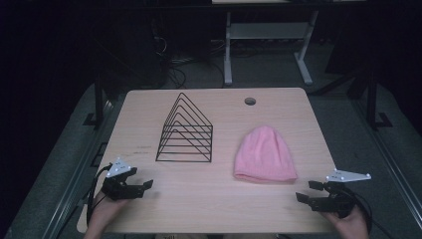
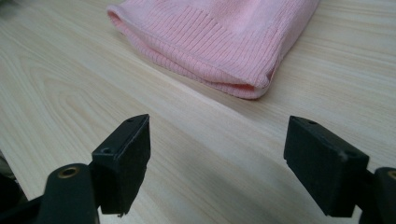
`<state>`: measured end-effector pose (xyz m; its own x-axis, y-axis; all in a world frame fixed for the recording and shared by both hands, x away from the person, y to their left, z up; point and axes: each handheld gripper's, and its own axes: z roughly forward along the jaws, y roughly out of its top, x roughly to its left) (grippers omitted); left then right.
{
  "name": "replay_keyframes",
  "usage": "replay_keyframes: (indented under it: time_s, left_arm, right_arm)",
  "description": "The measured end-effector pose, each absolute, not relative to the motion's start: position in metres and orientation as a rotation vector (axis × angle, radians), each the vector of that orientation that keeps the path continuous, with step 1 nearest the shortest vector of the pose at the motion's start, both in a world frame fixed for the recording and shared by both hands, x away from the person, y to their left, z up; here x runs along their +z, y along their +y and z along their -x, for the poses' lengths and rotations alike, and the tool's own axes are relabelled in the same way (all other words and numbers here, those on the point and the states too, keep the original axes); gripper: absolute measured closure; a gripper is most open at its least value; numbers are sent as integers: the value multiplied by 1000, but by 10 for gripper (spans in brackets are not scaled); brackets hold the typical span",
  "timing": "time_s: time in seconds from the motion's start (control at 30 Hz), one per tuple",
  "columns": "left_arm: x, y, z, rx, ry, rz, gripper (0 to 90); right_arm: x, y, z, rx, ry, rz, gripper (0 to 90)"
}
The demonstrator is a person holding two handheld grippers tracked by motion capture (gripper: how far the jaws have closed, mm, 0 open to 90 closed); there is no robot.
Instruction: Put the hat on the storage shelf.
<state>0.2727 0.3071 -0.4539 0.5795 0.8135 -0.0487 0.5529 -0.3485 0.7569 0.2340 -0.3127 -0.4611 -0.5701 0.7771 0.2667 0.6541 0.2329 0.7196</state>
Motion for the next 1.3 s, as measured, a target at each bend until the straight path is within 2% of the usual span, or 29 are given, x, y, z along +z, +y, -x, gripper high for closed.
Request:
replay_keyframes:
  time_s: [0.3,1.0,1.3]
  left_arm:
    - [-454,307,-269,458,1082,-2048,184]
    - [-453,306,-271,441,1072,-2052,184]
    - [-452,307,-269,448,1068,-2044,185]
  right_arm:
    - [-452,-316,-238,1277,2305,-1362,214]
    - [-408,-282,-323,1245,2426,-1330,205]
    - [-403,-272,-341,1199,2463,-1350,209]
